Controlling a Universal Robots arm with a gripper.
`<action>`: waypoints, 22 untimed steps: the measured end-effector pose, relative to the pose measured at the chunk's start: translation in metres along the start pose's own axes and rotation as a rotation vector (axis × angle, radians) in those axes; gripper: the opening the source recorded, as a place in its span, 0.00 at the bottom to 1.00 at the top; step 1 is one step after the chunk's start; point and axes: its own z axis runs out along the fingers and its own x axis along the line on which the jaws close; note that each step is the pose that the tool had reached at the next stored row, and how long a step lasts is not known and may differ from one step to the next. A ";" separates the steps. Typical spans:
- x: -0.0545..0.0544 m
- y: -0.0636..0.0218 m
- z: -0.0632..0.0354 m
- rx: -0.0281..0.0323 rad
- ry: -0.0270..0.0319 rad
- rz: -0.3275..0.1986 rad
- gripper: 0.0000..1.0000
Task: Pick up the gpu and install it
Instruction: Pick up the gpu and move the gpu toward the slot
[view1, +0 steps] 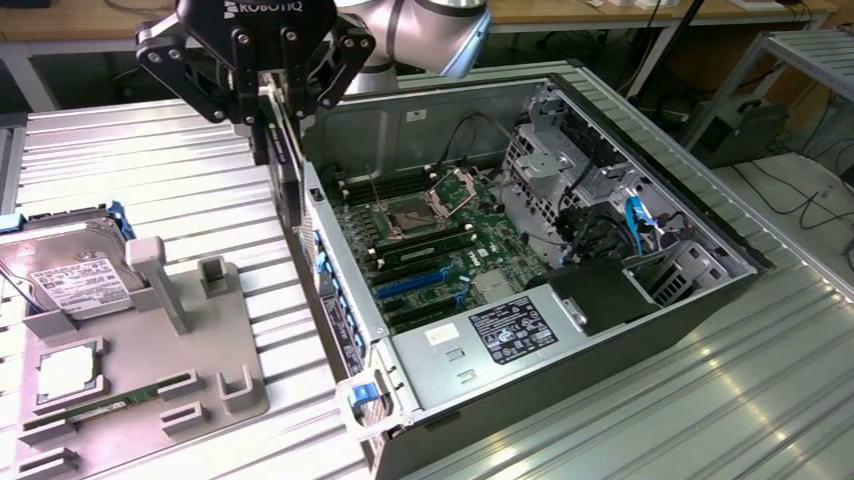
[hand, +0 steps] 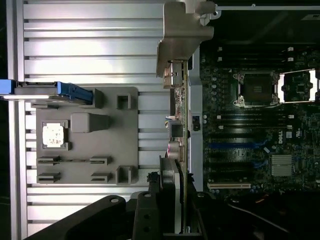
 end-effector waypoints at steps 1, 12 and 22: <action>-0.004 0.0000 0.0000 0.0000 0.0000 0.000 0.28; -0.024 0.0002 0.0001 0.0001 0.0000 0.000 0.28; -0.041 0.0003 0.0003 0.0000 0.0000 0.000 0.28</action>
